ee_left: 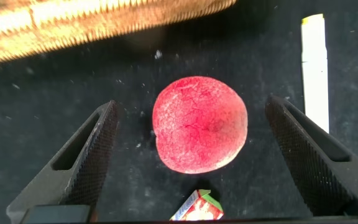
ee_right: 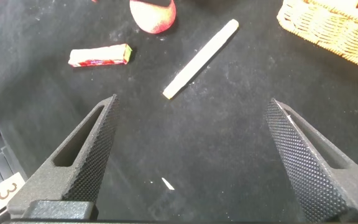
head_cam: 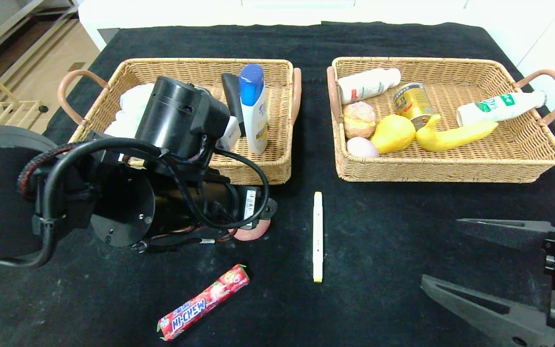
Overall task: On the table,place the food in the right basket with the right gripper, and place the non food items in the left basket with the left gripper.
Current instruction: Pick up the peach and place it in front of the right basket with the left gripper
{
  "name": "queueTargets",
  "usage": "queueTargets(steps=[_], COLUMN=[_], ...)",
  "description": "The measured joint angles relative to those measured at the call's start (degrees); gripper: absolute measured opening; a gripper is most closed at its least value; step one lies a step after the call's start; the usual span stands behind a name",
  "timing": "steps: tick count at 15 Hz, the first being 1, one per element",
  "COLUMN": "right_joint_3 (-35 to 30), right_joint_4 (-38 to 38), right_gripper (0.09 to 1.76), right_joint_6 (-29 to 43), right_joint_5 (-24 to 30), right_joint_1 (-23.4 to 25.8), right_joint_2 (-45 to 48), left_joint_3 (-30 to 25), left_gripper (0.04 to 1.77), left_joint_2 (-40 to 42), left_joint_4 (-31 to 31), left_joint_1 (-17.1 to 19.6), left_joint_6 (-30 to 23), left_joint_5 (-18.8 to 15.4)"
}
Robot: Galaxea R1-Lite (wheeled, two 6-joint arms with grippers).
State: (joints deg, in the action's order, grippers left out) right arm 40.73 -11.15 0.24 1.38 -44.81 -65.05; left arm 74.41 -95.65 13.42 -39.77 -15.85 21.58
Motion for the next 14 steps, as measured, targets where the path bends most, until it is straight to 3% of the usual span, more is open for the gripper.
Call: queueTargets(steps=[13, 14], right_joint_3=[-0.11, -0.11], right_joint_4=[0.00, 0.00], right_gripper=[1.71, 1.71], right_joint_6=[-0.11, -0.13], right_joint_5=[0.00, -0.01], right_joint_1=[-0.33, -0.33], right_joint_2=[0.41, 0.50], left_joint_3=[-0.11, -0.10], left_gripper=[1.72, 1.63], left_joint_2=[-4.16, -4.46], left_joint_4=[0.05, 0.05], left_joint_1=[0.49, 0.49], left_joint_6=[-1.29, -1.24], left_joint_5=[-0.22, -0.20])
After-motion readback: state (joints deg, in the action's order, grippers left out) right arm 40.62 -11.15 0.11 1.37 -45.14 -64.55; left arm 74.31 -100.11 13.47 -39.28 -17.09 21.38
